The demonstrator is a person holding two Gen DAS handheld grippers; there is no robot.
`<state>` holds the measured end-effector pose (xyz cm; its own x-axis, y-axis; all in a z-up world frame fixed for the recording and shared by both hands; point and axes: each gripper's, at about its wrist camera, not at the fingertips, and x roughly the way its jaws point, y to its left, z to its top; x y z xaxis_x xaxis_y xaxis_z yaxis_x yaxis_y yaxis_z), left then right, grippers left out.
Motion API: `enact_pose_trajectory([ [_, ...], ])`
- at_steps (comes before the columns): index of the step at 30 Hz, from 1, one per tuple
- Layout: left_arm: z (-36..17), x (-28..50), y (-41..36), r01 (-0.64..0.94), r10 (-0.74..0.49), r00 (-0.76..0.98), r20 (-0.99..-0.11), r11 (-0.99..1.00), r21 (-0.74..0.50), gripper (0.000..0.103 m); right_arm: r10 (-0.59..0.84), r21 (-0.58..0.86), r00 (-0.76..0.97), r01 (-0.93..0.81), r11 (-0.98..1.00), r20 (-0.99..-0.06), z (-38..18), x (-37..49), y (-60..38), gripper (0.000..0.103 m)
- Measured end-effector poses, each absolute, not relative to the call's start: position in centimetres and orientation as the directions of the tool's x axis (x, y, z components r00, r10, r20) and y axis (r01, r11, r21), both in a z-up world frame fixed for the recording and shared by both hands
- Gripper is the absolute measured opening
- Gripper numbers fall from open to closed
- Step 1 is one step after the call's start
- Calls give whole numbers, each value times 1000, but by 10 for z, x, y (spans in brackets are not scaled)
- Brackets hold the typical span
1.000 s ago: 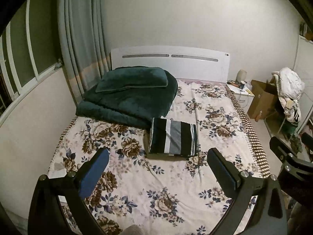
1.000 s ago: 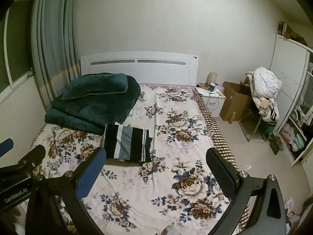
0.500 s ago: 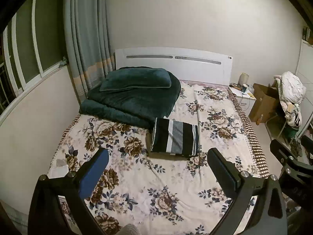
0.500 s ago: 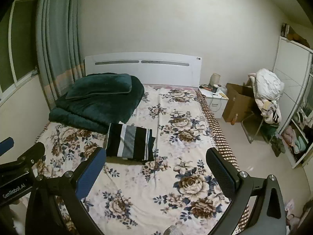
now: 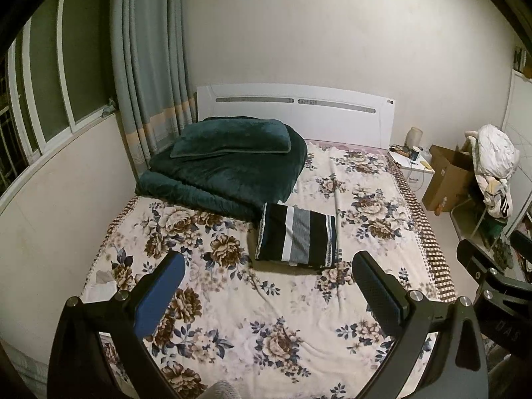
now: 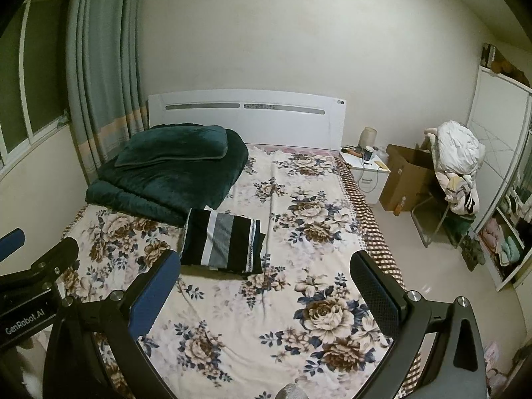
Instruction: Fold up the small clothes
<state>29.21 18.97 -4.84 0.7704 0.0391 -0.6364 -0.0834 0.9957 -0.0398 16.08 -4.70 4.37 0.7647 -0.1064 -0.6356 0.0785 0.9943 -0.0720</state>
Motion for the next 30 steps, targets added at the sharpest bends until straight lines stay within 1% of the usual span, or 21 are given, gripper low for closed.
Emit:
enact_pose_trajectory([
  [8, -49, 291, 189, -84, 38, 772, -635, 996, -42, 103, -97, -70, 766, 68, 995, -636, 53, 157, -47, 103],
  [14, -47, 292, 189, -80, 37, 772, -635, 996, -39, 103, -90, -70, 766, 59, 996, -636, 49, 163, -48, 103],
  [16, -45, 292, 187, -78, 40, 769, -637, 996, -33, 103, -85, -68, 769, 54, 996, -634, 56, 164, -49, 103],
  [30, -41, 289, 181, -78, 39, 771, -636, 996, -34, 103, -84, -70, 769, 52, 996, -634, 58, 161, -49, 103],
])
